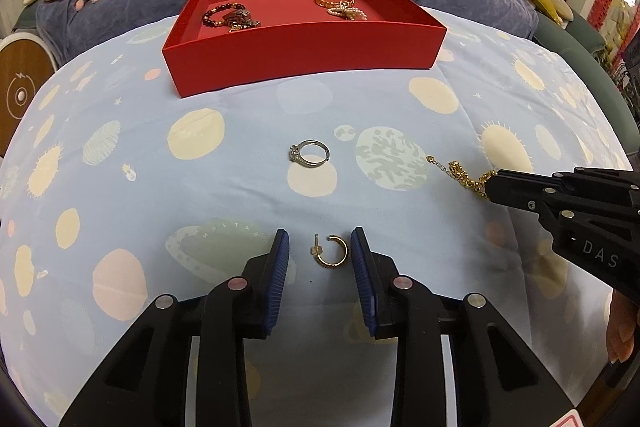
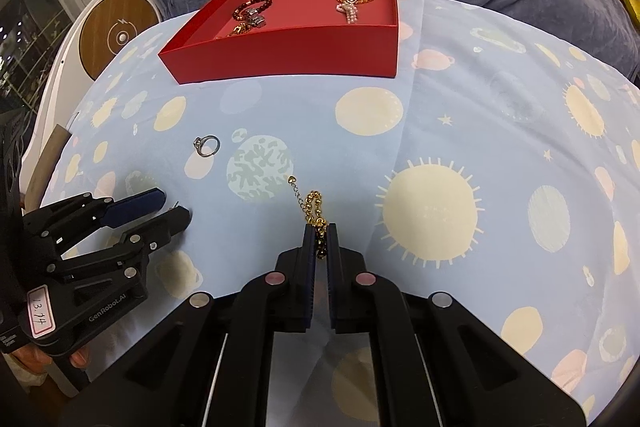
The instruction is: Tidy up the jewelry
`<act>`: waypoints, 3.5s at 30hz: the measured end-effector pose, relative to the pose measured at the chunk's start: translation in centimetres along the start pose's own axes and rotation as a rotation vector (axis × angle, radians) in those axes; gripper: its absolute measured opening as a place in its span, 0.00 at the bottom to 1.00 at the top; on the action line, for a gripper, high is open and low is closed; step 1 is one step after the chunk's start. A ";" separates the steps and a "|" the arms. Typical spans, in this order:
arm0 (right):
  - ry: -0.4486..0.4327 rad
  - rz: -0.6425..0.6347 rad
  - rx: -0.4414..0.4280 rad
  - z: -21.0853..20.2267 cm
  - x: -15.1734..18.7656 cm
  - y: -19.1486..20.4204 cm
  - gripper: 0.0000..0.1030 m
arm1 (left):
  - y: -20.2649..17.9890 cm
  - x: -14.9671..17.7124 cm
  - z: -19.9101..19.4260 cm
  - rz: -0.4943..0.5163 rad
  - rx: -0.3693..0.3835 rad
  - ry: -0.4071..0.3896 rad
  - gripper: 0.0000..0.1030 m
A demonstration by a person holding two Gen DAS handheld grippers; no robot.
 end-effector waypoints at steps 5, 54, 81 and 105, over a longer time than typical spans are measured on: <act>-0.008 0.000 -0.005 -0.2 -0.1 0.1 0.04 | -0.1 -0.1 -0.1 -0.004 0.017 0.001 0.15; -0.260 -0.024 -0.046 -1.5 -20.6 1.7 0.04 | 8.2 -20.4 1.4 -0.155 -0.080 -0.149 0.15; -0.198 -0.026 -0.010 -1.1 -16.4 -0.5 0.08 | 9.5 -18.8 3.1 -0.208 -0.094 -0.094 0.37; -0.070 -0.038 -0.058 0.2 -2.8 4.0 0.19 | 9.6 -2.6 0.0 -0.172 -0.108 0.024 0.47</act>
Point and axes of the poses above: each gripper's, at about its wrist camera, not at the fingertips, and z roughly the way its jaws point, y to its left, x to its underside, the point moved 10 cm from there along z, roughly the way its jaws point, and after that the axes turned 15 degrees about -x, right-handed, at the moved point
